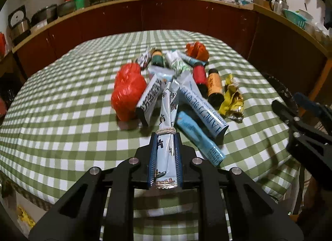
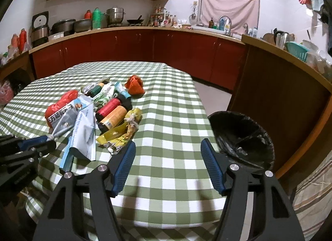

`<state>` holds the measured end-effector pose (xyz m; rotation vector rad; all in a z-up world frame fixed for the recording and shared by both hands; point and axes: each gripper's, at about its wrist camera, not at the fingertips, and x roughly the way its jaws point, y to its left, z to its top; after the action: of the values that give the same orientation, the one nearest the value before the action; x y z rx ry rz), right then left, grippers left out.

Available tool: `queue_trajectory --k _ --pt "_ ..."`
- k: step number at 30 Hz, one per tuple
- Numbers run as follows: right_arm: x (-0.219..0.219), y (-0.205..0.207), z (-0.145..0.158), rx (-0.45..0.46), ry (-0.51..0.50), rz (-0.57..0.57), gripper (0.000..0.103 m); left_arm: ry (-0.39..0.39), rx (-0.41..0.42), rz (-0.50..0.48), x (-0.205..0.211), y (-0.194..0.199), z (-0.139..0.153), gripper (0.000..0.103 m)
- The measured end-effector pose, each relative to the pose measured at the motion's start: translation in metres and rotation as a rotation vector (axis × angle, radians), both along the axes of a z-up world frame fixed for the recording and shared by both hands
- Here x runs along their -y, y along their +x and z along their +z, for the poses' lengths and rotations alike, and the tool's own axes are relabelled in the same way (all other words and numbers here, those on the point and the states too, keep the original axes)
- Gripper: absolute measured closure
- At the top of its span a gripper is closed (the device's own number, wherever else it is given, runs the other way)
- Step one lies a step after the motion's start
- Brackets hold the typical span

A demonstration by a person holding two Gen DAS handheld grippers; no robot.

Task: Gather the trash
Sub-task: 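Grasp the rolled white paper tube with the left tool while the right tool grasps the yellow wrapper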

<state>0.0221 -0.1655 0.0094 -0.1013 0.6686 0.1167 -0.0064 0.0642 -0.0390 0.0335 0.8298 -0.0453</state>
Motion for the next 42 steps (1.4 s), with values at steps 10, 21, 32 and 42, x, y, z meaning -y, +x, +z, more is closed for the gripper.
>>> queue_trajectory --k 10,21,32,42 --pt "-0.025 0.020 0.000 0.000 0.025 0.030 0.039 -0.002 0.031 0.045 -0.017 0.004 0.015 0.087" --pt "-0.053 0.048 -0.021 -0.076 0.021 0.034 0.039 -0.026 0.048 0.090 -0.043 0.016 0.021 0.087" --pt "-0.050 0.045 -0.022 -0.089 0.069 0.070 0.083 -0.022 0.025 0.089 -0.042 0.020 0.009 0.087" --pt "-0.037 0.040 -0.013 -0.077 0.087 0.066 0.092 -0.018 0.056 0.067 -0.032 0.012 0.017 0.088"
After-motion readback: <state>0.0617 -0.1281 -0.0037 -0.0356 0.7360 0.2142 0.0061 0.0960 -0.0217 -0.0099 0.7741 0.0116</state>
